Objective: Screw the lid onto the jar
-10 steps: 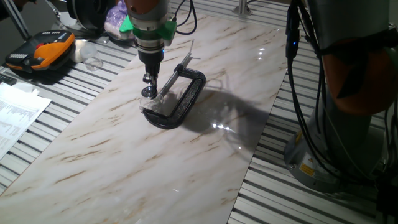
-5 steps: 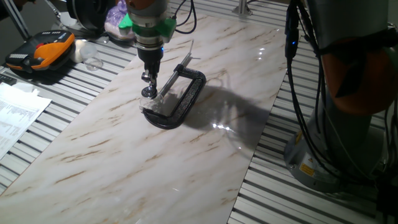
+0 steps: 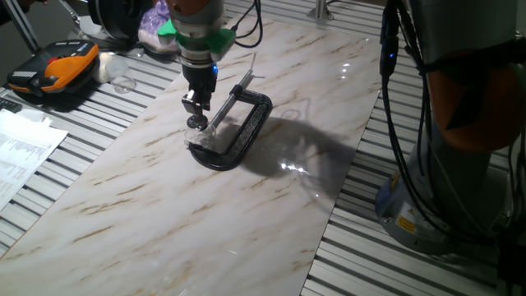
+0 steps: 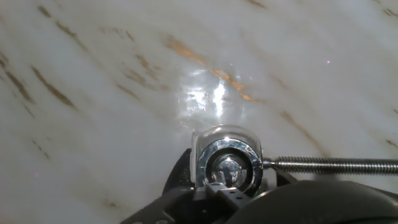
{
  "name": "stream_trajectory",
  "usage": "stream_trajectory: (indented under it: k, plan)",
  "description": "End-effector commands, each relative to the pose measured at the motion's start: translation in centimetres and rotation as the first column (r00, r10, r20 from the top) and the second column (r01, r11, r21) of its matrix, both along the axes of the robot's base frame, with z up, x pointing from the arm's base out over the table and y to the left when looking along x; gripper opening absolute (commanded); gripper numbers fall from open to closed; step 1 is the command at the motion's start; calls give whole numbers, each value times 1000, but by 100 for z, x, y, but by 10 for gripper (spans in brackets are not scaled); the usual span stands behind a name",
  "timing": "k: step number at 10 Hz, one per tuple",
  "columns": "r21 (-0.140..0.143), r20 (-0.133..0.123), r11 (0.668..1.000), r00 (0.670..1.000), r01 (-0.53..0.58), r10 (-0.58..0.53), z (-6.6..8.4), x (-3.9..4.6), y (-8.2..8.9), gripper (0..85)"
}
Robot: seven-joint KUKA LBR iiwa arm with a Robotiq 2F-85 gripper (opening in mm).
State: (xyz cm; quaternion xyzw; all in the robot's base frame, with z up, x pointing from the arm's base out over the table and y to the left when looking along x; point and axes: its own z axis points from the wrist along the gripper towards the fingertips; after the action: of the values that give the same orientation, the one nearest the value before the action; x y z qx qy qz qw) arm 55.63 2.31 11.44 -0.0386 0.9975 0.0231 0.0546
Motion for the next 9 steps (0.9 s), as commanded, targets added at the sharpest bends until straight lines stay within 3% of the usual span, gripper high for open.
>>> stream_trajectory:
  k: [1, 3, 4, 7, 9]
  plan:
    - [-6, 0, 1000, 1000, -6, 6, -2, 2, 3, 850]
    - [-36, 15, 999, 1000, -13, 13, -13, 6, 9, 850]
    - [-38, 14, 999, 1000, 4, -4, -28, 12, 13, 680]
    - [-15, -19, 1000, 1000, -7, 7, -25, 17, 19, 680]
    - [-7, -24, 1000, 999, 23, -23, -8, 20, 38, 680]
